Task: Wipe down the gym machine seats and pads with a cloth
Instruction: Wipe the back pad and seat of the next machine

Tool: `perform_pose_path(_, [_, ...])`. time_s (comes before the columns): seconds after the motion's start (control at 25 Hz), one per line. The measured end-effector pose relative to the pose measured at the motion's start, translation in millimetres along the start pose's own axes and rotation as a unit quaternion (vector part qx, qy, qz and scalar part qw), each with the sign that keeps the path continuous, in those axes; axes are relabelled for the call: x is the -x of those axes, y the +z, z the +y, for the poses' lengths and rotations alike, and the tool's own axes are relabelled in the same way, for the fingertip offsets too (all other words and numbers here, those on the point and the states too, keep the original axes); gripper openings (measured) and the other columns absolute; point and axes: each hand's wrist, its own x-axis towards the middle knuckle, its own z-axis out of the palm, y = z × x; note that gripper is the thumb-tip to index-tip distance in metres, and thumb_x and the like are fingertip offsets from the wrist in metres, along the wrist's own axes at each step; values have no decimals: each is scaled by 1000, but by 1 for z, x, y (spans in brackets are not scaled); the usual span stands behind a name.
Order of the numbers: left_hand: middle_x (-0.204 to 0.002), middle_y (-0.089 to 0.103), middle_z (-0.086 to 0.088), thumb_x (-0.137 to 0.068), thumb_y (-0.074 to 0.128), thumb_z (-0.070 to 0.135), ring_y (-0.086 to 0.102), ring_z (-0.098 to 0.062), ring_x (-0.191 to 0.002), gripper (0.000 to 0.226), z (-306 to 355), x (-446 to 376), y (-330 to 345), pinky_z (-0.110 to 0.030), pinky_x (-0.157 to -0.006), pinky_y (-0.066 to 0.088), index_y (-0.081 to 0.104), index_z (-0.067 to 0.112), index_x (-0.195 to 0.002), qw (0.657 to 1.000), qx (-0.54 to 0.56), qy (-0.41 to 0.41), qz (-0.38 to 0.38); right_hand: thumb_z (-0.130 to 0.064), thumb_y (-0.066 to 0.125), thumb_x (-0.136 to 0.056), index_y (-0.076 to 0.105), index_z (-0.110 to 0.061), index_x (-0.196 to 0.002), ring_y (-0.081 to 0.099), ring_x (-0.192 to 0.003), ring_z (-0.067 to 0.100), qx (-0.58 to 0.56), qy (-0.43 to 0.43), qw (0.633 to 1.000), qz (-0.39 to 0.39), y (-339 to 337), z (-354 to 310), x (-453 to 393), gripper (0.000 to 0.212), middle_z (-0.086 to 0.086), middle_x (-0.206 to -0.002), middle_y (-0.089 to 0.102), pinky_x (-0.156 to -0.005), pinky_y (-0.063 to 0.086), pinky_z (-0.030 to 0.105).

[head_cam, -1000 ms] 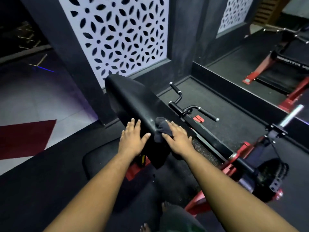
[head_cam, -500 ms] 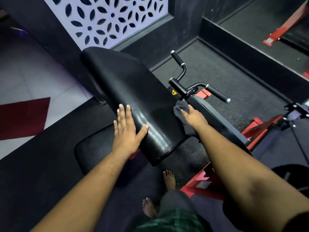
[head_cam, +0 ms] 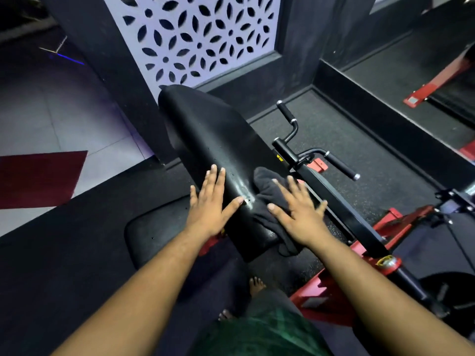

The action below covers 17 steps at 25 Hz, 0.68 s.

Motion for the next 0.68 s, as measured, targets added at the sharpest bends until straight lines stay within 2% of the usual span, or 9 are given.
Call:
perform_pose_path(0.08, [-166, -22, 8, -88, 25, 79, -13, -10, -154, 94, -13, -3, -5, -50, -124, -6, -9, 29, -160, 1000, 14, -2, 16, -91, 30, -80, 18, -52, -154, 11, -155, 21, -33, 25, 999, 9, 3, 3, 4, 84, -9, -168, 12, -120, 11, 65])
perform_pose_path(0.16, [-168, -16, 6, -94, 32, 69, -7, -12, -155, 87, -21, -8, -4, -51, -126, -2, -4, 27, -161, 997, 53, -28, 40, -88, 31, -82, 15, -52, -154, 18, -153, 24, 10, 10, 1000, -7, 6, -14, 3, 82, -6, -168, 16, -119, 21, 61])
perform_pose_path(0.24, [-169, -12, 5, -99, 36, 60, -4, -13, -156, 80, -28, -14, -3, -51, -126, 1, 1, 26, -162, 993, 92, -51, 48, -73, 38, -92, 7, -56, -153, 16, -153, 25, 71, -15, 997, -13, 9, -42, -8, 71, -8, -168, 10, -117, 22, 62])
perform_pose_path(0.36, [-169, -8, 6, -105, 38, 45, -2, -11, -156, 69, -36, -32, -9, -46, -126, 0, 5, 26, -162, 988, 116, -59, 80, -67, 38, -95, 0, -59, -151, 11, -154, 29, 92, -56, 994, -19, 8, -83, -66, 68, -9, -169, 1, -116, 20, 66])
perform_pose_path(0.52, [-169, 3, 3, -106, 43, 21, 4, -13, -156, 61, -46, -75, -33, -48, -126, 7, 15, 19, -161, 964, 189, -127, 141, -67, 40, -95, 10, -59, -151, 13, -153, 30, 45, -97, 993, -48, 2, -129, -185, 64, -11, -168, 5, -115, 17, 68])
perform_pose_path(0.6, [-169, 5, 2, -107, 43, 22, 6, -12, -155, 59, -47, -95, -42, -47, -126, 9, 17, 18, -160, 958, 192, -144, 156, -67, 41, -94, 16, -58, -151, 16, -153, 26, 1, -129, 989, -71, -4, -132, -224, 63, -13, -168, 10, -115, 18, 67])
perform_pose_path(0.68, [-169, 6, 3, -107, 43, 25, 7, -11, -155, 58, -43, -108, -48, -43, -127, 11, 19, 19, -160, 954, 200, -151, 165, -69, 38, -90, 22, -51, -153, 20, -152, 23, -22, -156, 985, -67, -8, -115, -226, 68, -11, -167, 17, -117, 22, 63])
